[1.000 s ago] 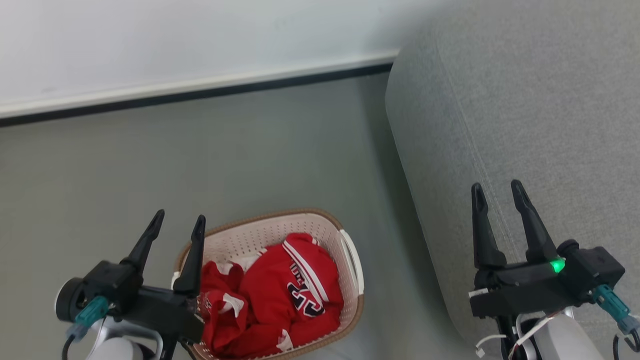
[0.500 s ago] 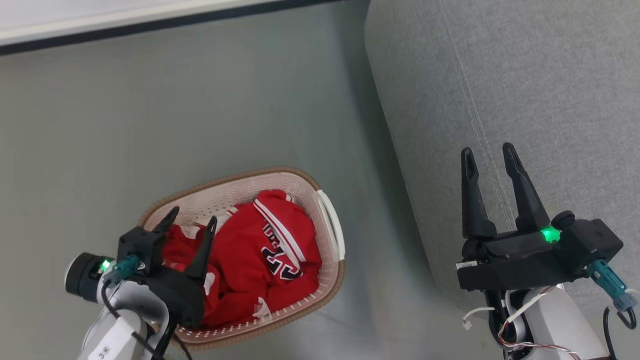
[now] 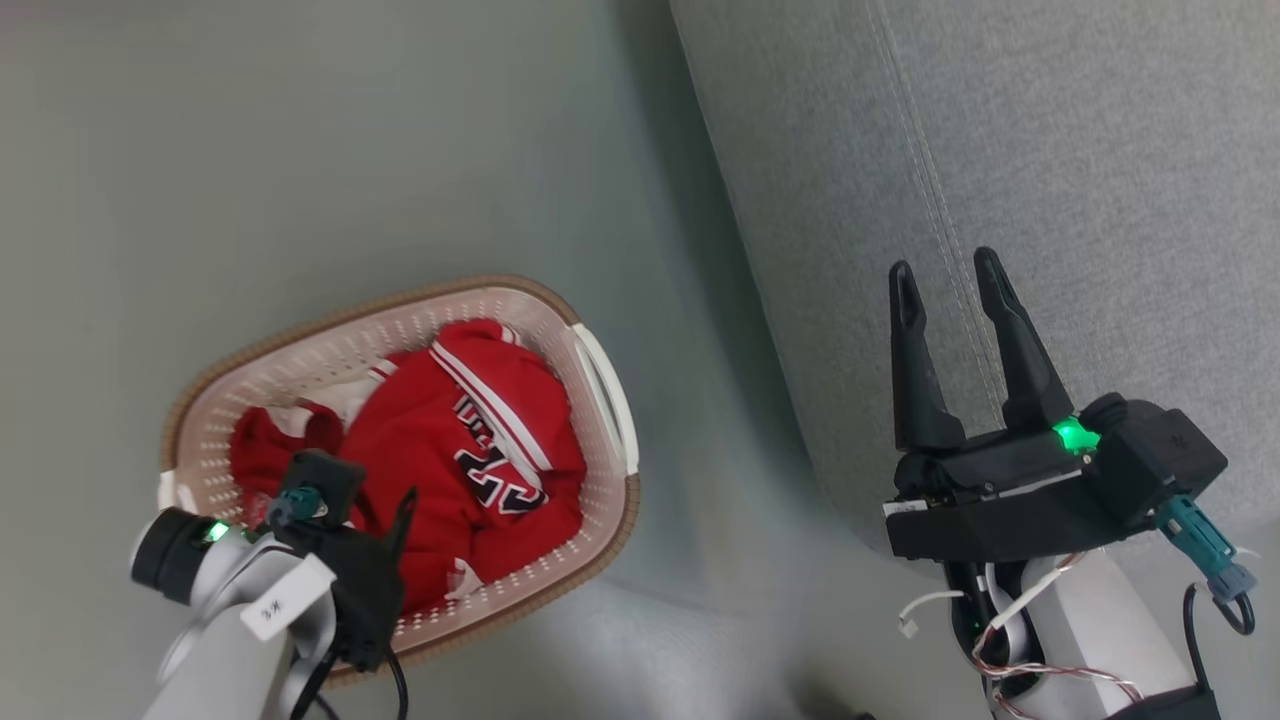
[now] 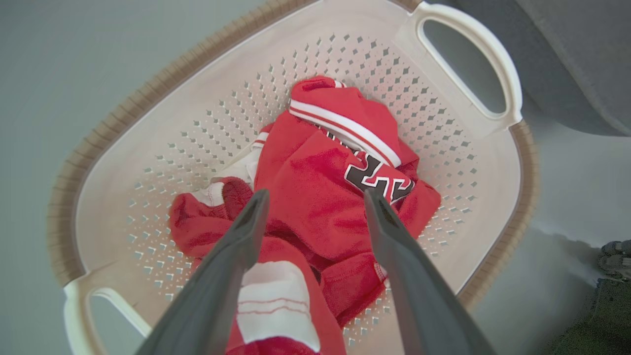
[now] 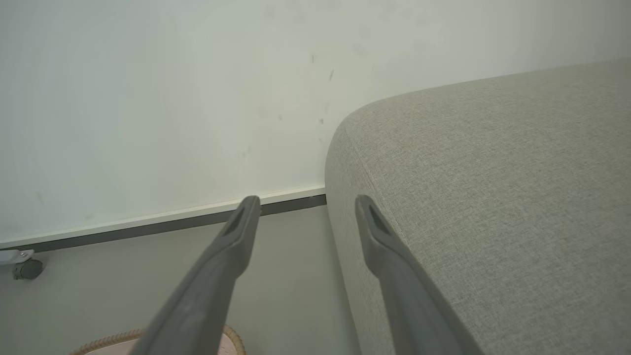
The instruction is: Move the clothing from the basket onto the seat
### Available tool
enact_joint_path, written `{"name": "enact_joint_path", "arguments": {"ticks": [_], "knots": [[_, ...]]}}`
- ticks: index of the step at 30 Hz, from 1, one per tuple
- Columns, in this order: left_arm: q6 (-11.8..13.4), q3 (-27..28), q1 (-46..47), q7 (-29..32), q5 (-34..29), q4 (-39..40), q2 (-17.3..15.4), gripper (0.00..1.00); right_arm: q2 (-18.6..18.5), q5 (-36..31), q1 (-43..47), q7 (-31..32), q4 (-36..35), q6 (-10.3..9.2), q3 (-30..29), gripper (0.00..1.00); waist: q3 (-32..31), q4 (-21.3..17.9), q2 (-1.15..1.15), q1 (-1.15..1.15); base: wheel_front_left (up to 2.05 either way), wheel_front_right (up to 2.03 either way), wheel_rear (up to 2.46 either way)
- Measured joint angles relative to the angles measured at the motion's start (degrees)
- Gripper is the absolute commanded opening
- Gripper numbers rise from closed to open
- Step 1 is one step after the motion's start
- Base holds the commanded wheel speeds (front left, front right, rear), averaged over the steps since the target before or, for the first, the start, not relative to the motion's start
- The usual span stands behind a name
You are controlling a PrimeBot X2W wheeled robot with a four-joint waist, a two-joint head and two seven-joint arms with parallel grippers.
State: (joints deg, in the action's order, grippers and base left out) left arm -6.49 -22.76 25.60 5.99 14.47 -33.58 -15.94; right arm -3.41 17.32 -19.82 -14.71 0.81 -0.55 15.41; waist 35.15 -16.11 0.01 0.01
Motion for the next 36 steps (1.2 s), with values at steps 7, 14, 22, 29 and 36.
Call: {"name": "enact_joint_path", "arguments": {"ticks": [7,14,22,29,36], "knots": [[-0.1,-1.7,2.2,4.0,-1.4,-5.5,-1.2,1.00,0.3,0.0,-1.5,0.0,0.6,0.03,1.5,1.00,3.0,-1.9,0.00,0.00,0.00,0.00,0.00],[0.7,-2.7,5.0,8.5,-4.0,-10.6,-2.0,1.00,0.4,0.0,-2.2,0.0,1.0,-0.01,2.0,1.00,5.1,-3.5,-0.01,0.00,0.00,0.00,0.00],[3.2,-4.8,7.3,14.3,-7.3,-16.4,-2.1,0.87,0.5,0.8,-3.3,0.0,1.5,-1.04,2.9,1.00,6.1,-4.4,-0.01,0.00,0.00,0.00,0.00],[3.4,-5.4,8.2,15.7,-7.6,-19.1,-1.1,0.00,0.5,1.1,-4.2,0.0,2.5,-1.98,3.1,1.00,5.4,-4.2,-0.01,0.00,0.00,0.00,0.00],[2.4,-5.4,8.5,13.5,-6.8,-19.7,1.3,0.00,0.5,1.4,-4.9,0.0,4.0,-2.04,3.0,1.00,3.2,-3.6,-0.01,-0.01,0.00,0.00,0.00]]}}
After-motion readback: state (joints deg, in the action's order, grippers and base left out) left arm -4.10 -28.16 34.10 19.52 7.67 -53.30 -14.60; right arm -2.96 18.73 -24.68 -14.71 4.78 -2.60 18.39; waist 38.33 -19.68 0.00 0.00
